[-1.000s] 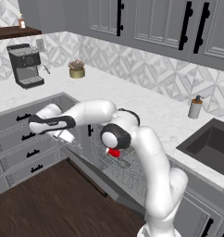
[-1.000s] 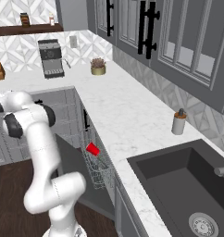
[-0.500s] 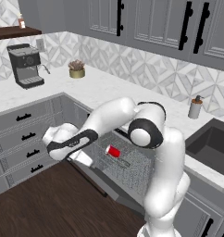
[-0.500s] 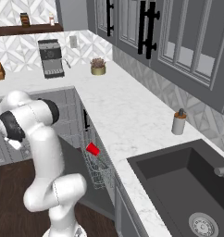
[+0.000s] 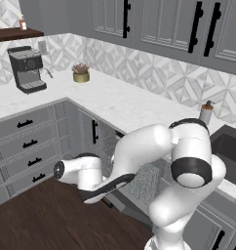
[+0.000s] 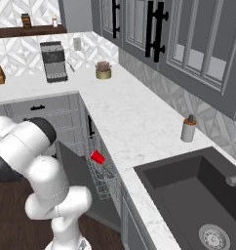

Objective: Pick up the cup and bowl from the counter, place them in the dishwasher, and close the dishwasher door.

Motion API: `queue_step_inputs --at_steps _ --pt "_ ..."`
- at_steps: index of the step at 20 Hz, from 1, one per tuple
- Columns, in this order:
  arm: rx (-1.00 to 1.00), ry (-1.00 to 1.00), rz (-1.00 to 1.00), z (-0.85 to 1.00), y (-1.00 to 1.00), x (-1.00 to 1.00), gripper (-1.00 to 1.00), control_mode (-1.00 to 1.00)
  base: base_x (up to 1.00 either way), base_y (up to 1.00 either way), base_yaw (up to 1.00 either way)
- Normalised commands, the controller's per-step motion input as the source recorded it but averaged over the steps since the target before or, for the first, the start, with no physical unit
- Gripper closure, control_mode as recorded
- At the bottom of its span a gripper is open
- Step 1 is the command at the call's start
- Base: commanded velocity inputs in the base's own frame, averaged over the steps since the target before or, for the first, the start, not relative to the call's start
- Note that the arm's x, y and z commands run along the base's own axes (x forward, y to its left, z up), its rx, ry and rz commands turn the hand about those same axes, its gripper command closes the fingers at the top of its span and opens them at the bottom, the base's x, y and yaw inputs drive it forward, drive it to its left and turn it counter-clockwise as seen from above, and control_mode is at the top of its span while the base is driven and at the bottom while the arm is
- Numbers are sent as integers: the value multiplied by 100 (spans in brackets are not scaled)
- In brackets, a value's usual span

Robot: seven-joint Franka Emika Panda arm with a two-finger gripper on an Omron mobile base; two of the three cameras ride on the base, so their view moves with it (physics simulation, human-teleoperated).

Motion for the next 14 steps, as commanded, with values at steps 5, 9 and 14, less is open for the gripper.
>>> queue_step_inputs --at_steps 5,9,14 --pt "0 -22 -47 -79 100 0 -100 -100 0 0 0" --pt "0 -1 -56 -100 100 0 -100 -100 0 0 0" --pt "0 -10 -41 -86 100 -8 -100 -100 0 0 0"
